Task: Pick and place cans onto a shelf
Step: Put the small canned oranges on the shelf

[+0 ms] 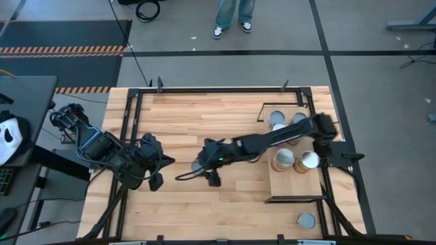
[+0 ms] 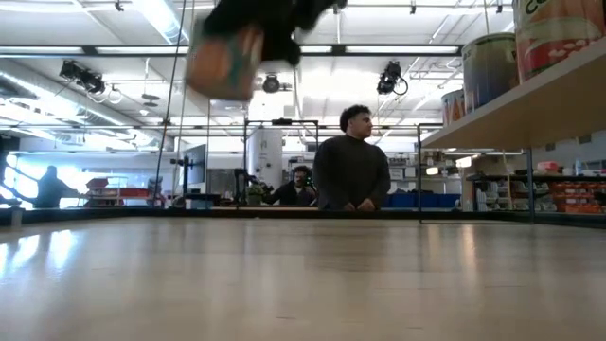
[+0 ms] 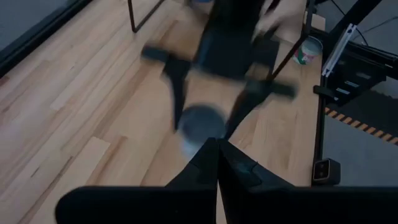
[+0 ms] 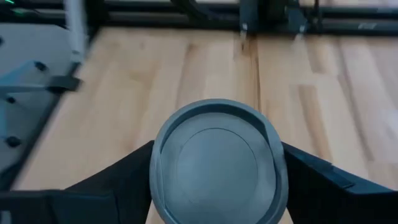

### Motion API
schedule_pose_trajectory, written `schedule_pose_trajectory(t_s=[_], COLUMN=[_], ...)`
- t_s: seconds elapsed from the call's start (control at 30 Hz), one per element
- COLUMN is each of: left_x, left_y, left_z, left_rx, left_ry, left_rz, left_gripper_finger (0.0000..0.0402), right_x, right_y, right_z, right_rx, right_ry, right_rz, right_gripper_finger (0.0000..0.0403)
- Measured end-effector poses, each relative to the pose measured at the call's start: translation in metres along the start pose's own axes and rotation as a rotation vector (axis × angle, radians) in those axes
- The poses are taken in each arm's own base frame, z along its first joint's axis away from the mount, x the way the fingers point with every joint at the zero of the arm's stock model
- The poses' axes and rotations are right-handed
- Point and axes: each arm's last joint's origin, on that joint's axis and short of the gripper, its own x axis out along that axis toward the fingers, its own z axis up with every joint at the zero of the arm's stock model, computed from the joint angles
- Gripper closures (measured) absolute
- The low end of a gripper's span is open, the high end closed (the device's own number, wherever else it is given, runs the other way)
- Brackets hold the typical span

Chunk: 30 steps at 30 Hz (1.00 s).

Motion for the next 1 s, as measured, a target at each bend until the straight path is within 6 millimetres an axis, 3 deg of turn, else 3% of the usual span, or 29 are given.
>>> schedule_pose_trajectory(t_s=[0.23,0.43,0.7,0.87,1.0], left_x=[0.000,-0.002,0.001,0.015,0.028], left_y=[-0.001,-0.008,-0.012,-0.019,-0.021], left_z=[0.003,0.015,0.044,0.065,0.074], left_rx=[0.005,-0.033,-0.132,-0.245,-0.230], left_ry=[-0.057,-0.234,-0.410,-0.525,-0.570], left_rz=[0.019,0.029,-0.025,-0.058,-0.032], left_gripper_finger=[0.0393,0.0393,0.0392,0.0392,0.0392], right_x=[-0.101,-0.176,-0.248,-0.289,-0.309], right_y=[0.028,0.058,0.095,0.093,0.085], right_z=[0.027,0.026,0.005,-0.011,-0.019], right_rx=[-0.006,0.098,0.010,-0.177,-0.380], right_ry=[-0.040,-0.039,0.015,0.054,0.043], right_rz=[0.072,0.158,0.330,0.442,0.495], right_gripper_finger=[0.0114,0.0113,0.0113,0.0113,0.0113])
